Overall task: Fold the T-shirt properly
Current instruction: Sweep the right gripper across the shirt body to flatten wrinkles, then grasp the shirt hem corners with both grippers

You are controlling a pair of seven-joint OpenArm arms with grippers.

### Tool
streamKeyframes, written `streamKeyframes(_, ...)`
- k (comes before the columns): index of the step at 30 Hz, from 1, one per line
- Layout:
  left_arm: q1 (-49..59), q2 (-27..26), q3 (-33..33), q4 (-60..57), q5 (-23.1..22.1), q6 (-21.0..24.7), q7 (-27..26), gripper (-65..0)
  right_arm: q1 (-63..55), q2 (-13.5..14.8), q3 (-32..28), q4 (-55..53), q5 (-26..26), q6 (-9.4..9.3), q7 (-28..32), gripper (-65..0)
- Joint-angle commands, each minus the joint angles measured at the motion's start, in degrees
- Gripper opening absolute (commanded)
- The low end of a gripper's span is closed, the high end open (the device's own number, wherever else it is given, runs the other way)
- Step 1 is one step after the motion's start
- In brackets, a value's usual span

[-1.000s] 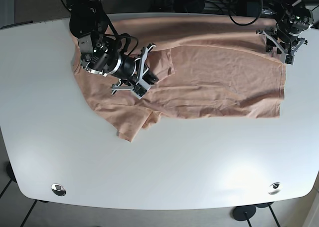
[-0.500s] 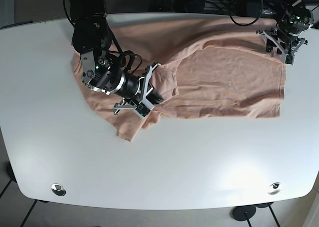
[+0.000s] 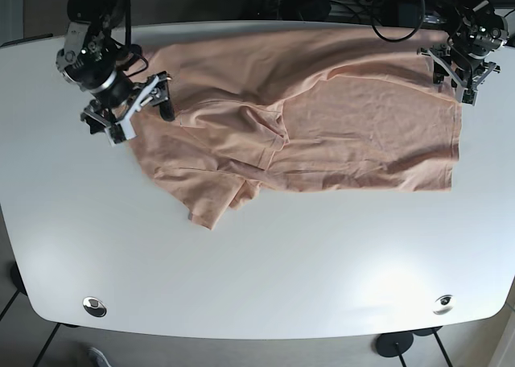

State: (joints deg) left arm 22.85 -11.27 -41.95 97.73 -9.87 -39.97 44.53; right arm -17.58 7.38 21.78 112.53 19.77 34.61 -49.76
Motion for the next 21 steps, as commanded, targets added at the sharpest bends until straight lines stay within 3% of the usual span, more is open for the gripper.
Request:
streamKeyframes(1, -0.1, -0.6, -0.4, 0.7, -0.2, 0.0, -0.9, -41.8, -2.8, 0.6, 3.5, 0.4, 5.4, 0.42, 1.4, -11.7)
streamKeyframes(5, -3.1, -0.6, -0.6, -1.2, 0.1, 0.0, -0.9, -41.9, -8.2, 1.5, 6.0, -3.7, 12.8, 0.07, 1.4, -11.9)
streamKeyframes(8, -4.2, -0.8, -1.2, -3.0, 0.0, 0.0, -1.0, -41.9, -9.7, 1.1, 8.2, -7.5, 14.5, -0.02, 1.4, -14.3)
streamKeyframes(10, -5.2, -0.9, -2.1, -3.4, 0.1, 0.0, -1.0, -41.9, -9.7, 1.1, 8.9, -9.5, 14.6, 0.07, 1.4, -21.2)
streamKeyframes(17, -5.7, -2.1, -2.4, -10.2, 0.0, 0.0, -1.1, -41.9, -9.8, 1.1, 8.9, -10.9, 14.6, 0.33, 1.5, -60.9)
streamKeyframes(18, -5.8, -2.1, -2.4, -11.1, 0.0, 0.0, -1.1, -41.9, -9.8, 1.1, 8.9, -10.9, 14.6, 0.42, 1.5, -63.4)
streamKeyframes(21, -6.9, -2.7, -2.5, -13.6, 0.0, 0.0, -1.1, -41.9, -10.8, 1.1, 11.8, -10.3, 15.3, 0.42, 1.5, -62.9)
